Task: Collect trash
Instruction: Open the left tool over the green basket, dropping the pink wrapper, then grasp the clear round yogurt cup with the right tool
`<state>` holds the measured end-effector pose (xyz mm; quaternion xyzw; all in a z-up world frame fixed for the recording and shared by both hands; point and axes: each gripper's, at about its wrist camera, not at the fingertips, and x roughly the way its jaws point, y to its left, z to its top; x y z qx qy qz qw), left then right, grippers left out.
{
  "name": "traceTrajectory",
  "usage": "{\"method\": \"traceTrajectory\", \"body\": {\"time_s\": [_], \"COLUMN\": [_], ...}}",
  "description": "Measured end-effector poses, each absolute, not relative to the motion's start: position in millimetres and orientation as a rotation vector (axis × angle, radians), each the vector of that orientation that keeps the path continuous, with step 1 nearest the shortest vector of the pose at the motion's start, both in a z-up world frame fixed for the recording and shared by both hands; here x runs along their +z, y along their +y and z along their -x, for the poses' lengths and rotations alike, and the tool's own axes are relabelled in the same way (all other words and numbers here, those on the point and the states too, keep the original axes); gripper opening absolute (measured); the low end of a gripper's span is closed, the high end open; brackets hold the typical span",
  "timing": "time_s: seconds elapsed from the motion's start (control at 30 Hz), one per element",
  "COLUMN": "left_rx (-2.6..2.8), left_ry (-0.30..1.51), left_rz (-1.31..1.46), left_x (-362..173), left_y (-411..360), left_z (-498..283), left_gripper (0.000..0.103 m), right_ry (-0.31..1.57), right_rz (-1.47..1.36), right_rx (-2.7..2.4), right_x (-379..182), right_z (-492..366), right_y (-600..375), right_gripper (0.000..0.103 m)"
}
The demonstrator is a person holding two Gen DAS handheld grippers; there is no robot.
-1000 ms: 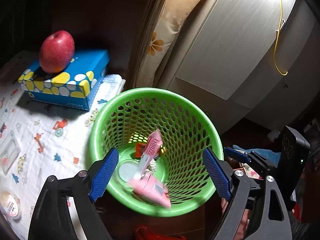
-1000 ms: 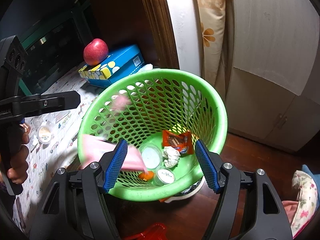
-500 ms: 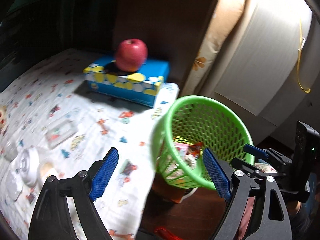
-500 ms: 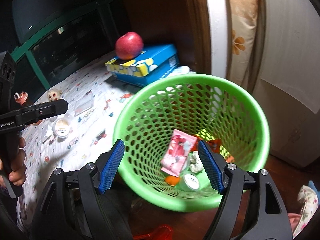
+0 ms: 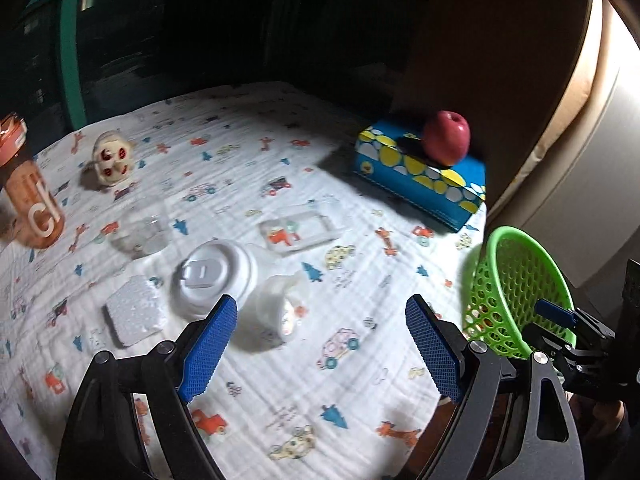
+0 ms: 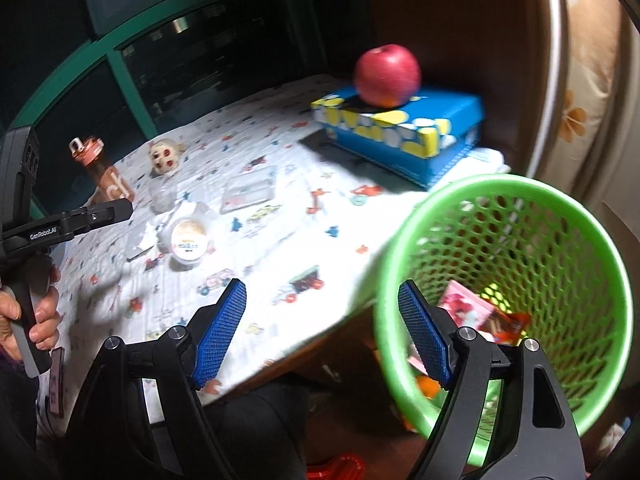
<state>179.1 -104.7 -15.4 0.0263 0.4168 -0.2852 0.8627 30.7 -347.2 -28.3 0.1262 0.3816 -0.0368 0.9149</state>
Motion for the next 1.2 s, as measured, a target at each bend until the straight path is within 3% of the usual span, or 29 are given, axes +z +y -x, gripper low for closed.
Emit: {"method": "traceTrajectory", "body": {"time_s": [0.37, 0.93, 1.2], "left_rx": [-0.459, -0.405, -0.386], "left_ry": [0.891, 0.938, 0.959], "left_rz": [0.004, 0.033, 0.020], "left_x": [-28.7, -48.6, -55.4], "left_y": [-26.2, 13.1, 23.7], "left_z": [-205.4, -222.7, -226.0], "left_gripper": [0.083, 0.083, 0.083], "right_ry": [0.849, 0.966, 0.997], "right_rz": [-0.222, -0.199, -0.205], "right_rx": [0.107, 0.268, 0.304], "right_x": [-45.7, -99.8, -117.3], "right_z": [-98.0, -204.8, -225.8], "right_y": [-282.5, -221.8, -214.7], "right_gripper": [0.078, 0.078, 0.071]}}
